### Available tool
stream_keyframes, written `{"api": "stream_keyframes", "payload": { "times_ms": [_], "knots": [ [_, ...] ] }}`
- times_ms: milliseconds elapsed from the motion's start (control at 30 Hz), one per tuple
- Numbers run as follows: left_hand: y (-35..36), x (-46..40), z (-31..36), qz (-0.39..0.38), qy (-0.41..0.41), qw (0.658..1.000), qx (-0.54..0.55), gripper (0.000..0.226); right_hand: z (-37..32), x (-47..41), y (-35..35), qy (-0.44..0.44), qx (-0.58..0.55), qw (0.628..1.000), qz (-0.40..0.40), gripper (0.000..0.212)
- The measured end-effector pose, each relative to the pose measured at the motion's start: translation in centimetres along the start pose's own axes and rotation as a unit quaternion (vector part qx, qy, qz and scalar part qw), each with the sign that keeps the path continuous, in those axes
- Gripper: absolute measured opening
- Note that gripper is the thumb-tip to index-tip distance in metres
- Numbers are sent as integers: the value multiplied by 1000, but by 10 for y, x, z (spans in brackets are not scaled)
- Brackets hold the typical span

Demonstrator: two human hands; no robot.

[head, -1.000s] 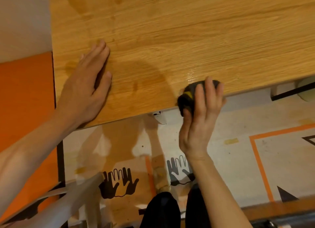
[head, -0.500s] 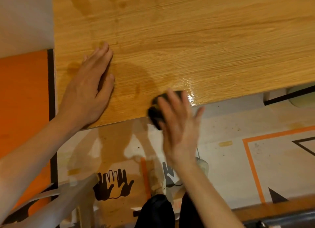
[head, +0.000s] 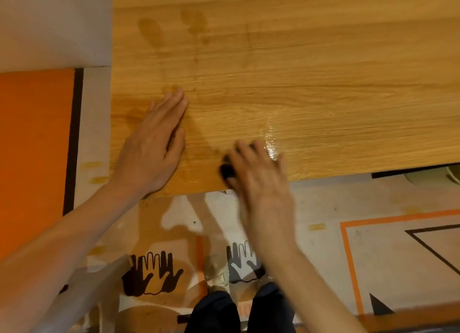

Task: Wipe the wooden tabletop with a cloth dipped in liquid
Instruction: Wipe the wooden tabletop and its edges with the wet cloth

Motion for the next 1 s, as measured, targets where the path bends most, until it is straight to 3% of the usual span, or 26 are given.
{"api": "stream_keyframes", "payload": {
  "times_ms": [133, 200, 300, 400, 500, 633, 733, 900, 1000],
  "knots": [
    [2, 0, -2, -8, -4, 1000, 4, 51, 97, -3, -59, 156, -20, 986, 49, 42],
    [1, 0, -2, -8, -4, 1000, 5, 52, 91, -6, -54, 196, -22, 978, 74, 45],
    [0, -1, -2, -6, -10, 1000, 0, 53, 14, -18, -8, 122, -4, 990, 67, 42],
    [2, -1, -1, -10, -6, 1000, -2, 52, -48, -32, 28, 17, -8, 1000, 12, 41],
    [2, -1, -1, -10, -7, 1000, 7, 51, -18, -36, 11, -14, 10, 999, -39, 42],
    [2, 0, -1, -12, -9, 1000, 14, 51, 88, -40, -49, 149, -16, 988, 24, 43],
    [3, 0, -2, -20, -15, 1000, 14, 51, 91, -43, -46, 224, -44, 971, 78, 40],
    [3, -1, -1, -14, -19, 1000, 5, 51, -23, -66, 23, 63, -44, 997, 20, 40],
    [3, -1, 1, -8, -15, 1000, 3, 51, -24, -71, 21, -18, -21, 999, -37, 43]
  ]
}}
Point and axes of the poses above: each hand's wrist, its own x-axis away from the middle knuckle, its own y-axis out of the palm, z = x × y, the point moved 8 cm from there along -x, towards the middle knuckle, and after that the axes turned 1 degree about -y, right-handed, at the moved point
